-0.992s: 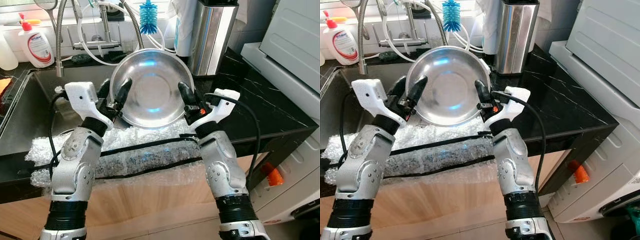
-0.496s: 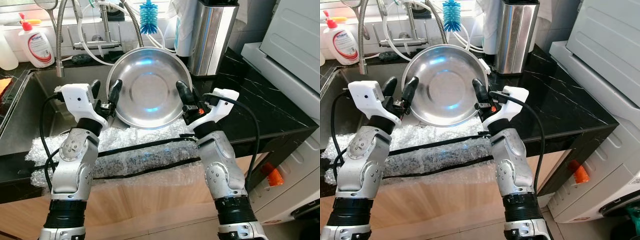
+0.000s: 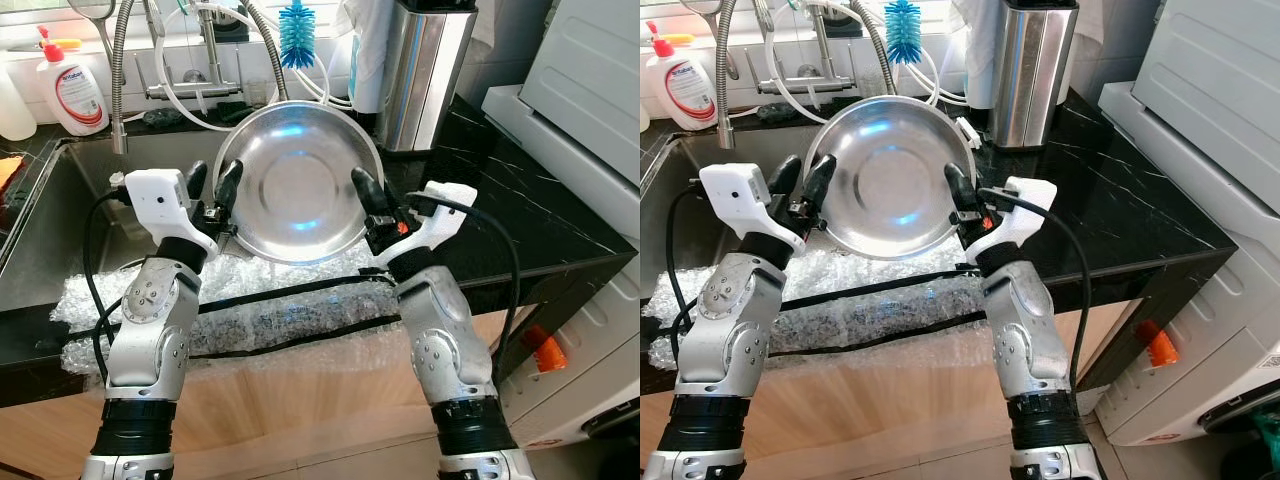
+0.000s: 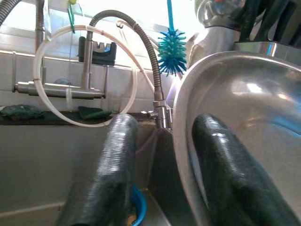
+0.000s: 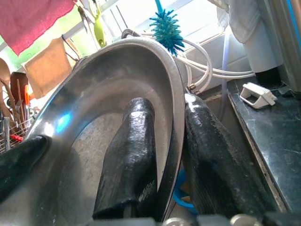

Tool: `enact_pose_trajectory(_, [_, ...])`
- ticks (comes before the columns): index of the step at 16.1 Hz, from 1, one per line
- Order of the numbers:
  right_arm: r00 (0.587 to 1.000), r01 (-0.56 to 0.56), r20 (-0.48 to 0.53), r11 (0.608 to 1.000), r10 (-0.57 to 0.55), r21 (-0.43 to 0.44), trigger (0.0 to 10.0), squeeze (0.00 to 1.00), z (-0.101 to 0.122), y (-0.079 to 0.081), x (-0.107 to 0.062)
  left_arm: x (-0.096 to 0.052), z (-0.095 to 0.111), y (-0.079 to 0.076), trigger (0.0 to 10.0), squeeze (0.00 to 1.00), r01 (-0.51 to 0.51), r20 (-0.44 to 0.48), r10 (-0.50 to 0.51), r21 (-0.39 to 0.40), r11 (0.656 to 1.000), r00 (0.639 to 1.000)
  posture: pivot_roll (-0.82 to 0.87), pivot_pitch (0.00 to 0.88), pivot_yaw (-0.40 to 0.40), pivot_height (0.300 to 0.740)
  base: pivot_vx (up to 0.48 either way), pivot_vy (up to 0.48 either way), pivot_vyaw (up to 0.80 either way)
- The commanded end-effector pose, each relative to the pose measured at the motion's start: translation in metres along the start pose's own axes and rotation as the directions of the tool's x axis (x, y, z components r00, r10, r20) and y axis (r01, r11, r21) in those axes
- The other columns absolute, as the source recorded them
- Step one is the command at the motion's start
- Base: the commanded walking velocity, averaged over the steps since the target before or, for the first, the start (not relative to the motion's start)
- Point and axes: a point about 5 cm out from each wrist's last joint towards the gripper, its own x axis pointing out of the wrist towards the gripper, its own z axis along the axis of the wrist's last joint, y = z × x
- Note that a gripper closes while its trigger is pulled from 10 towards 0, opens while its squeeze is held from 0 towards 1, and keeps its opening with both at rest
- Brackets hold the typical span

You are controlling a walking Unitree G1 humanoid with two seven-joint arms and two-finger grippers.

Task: Kitchen organization

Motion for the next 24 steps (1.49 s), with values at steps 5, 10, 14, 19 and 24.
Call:
enact_pose_trajectory(5, [0.998, -0.054, 0.013, 0.998, 0.055, -0.030, 10.0, 0.00, 0.006, 0.008, 0.002, 0.000, 0.000, 0.004, 0.0, 0.00, 0.015, -0.016, -0.014, 0.022, 1.000, 1.000, 0.04, 0.000, -0.003, 0.740, 0.000, 0.000, 0.00])
enact_pose_trajectory(10, [0.998, -0.060, 0.009, 0.997, 0.060, -0.046, 10.0, 0.00, 0.007, 0.008, 0.003, -0.001, -0.001, 0.002, 0.0, 0.00, 0.033, -0.021, -0.033, 0.016, 0.999, 0.999, 0.04, 0.000, -0.005, 0.740, 0.000, 0.000, 0.00])
enact_pose_trajectory(14, [0.999, -0.047, 0.006, 0.997, 0.048, -0.057, 10.0, 0.00, 0.007, 0.005, 0.005, -0.001, 0.001, 0.006, 0.0, 0.00, 0.016, -0.008, -0.016, -0.005, 1.000, 1.000, 0.04, 0.000, -0.008, 0.740, 0.000, 0.000, 0.00])
enact_pose_trajectory(19, [0.999, -0.042, 0.012, 0.998, 0.042, -0.056, 10.0, 1.00, 0.008, 0.005, 0.006, -0.001, 0.004, 0.007, 0.0, 0.00, -0.006, 0.020, 0.007, -0.042, 0.999, 1.000, 0.04, 0.000, -0.013, 0.740, 0.000, 0.000, 0.00])
enact_pose_trajectory(24, [0.999, -0.034, 0.012, 0.998, 0.035, -0.059, 10.0, 1.00, 0.009, 0.004, 0.007, 0.000, 0.012, 0.012, 0.0, 0.00, -0.051, 0.067, 0.056, -0.079, 0.996, 0.996, 0.04, 0.000, -0.018, 0.740, 0.000, 0.000, 0.00])
